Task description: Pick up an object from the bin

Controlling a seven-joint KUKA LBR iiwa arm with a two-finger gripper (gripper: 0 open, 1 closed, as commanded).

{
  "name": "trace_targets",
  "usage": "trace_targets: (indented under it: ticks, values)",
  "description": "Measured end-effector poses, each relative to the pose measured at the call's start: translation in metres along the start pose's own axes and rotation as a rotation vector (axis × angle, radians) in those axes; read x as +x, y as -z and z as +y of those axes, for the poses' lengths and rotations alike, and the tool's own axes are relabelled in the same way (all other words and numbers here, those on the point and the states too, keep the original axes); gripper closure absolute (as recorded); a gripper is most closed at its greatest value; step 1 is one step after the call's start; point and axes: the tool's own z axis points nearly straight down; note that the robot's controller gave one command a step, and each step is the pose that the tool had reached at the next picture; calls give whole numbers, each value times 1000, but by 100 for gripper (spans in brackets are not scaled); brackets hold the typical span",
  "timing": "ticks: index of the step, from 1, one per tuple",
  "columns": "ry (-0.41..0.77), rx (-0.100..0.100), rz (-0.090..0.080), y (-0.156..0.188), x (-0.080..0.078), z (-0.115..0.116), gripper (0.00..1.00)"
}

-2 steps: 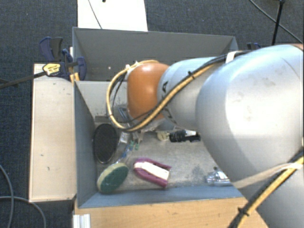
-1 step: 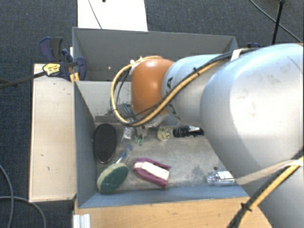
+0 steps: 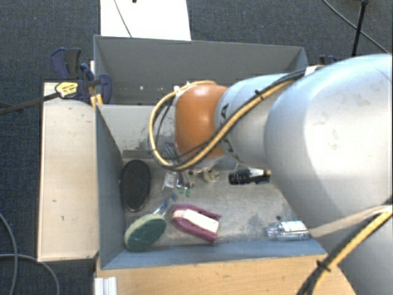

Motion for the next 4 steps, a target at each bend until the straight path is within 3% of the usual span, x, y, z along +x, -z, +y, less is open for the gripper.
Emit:
trace_targets:
  ticks: [1, 2, 3, 4]
  values:
    - [256, 5, 0, 0, 20, 24, 100]
    - [241, -1, -3, 1, 34, -29, 100]
    - [241, -4, -8, 2, 33, -26, 0]
    - [353, 2, 0, 0, 1, -130, 0]
